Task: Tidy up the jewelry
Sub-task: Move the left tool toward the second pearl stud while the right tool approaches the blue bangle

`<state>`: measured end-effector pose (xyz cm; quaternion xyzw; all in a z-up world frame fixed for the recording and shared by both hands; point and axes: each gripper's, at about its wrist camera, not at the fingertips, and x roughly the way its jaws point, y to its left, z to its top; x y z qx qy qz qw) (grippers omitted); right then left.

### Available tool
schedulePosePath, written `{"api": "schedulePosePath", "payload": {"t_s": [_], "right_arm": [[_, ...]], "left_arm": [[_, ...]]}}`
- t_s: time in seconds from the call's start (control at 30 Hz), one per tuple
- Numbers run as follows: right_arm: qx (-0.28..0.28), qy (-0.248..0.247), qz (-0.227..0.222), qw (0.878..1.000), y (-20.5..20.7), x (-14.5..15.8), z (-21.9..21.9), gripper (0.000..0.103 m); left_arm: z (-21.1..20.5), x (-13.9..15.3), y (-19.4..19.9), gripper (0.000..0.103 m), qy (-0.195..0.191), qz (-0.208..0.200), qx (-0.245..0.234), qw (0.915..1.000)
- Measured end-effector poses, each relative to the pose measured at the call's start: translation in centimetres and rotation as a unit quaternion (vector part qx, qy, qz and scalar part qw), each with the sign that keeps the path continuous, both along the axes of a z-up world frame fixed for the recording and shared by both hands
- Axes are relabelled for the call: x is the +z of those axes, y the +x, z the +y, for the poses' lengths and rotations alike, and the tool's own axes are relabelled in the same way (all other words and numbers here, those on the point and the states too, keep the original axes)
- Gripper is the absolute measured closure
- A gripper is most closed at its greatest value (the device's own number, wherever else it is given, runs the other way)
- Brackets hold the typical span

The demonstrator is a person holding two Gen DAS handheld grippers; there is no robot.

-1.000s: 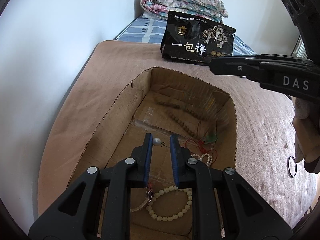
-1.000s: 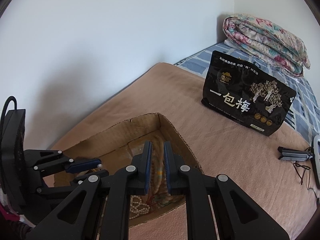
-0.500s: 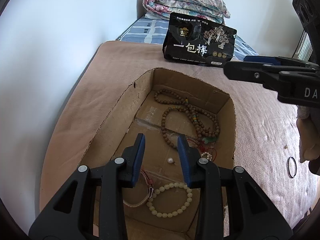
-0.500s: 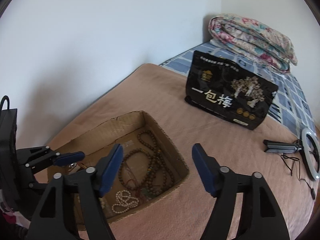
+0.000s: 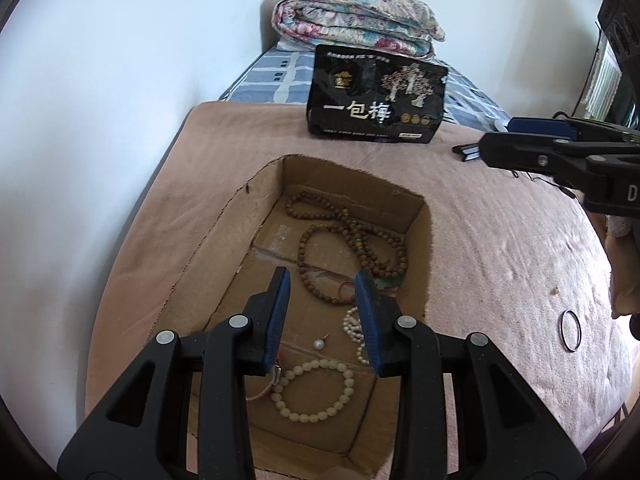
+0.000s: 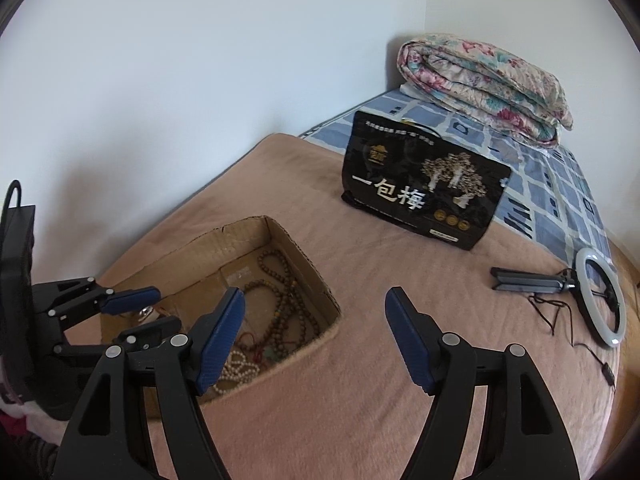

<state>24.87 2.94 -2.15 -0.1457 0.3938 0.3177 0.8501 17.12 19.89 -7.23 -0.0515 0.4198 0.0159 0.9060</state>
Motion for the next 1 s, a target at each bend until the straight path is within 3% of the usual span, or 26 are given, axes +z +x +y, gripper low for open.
{"api": "schedulePosePath", "payload": {"t_s": [0.23,0.63,1.0], "right_arm": [[-0.012,0.013,0.006,1.000,-1.0,1.5,-4.3,0.028],[-0.079,0.022,-0.002,0.997,-2.5,2.8,-14.4,0.025],[-0.145,-0.015,0.013,0.989,-4.0,-0.1,-24.0,0.025]], "left_arm": [[-2.8,1.4,-0.2,0.069,-0.004,-0.006,-0.032,0.9995],[-9.7,2.6,-0.7,0.069,-0.008,-0.008,-0.098,0.9951],[-16.6,1.7,-0.5,0.069,0.002,0.008,-0.169,0.9856]]}}
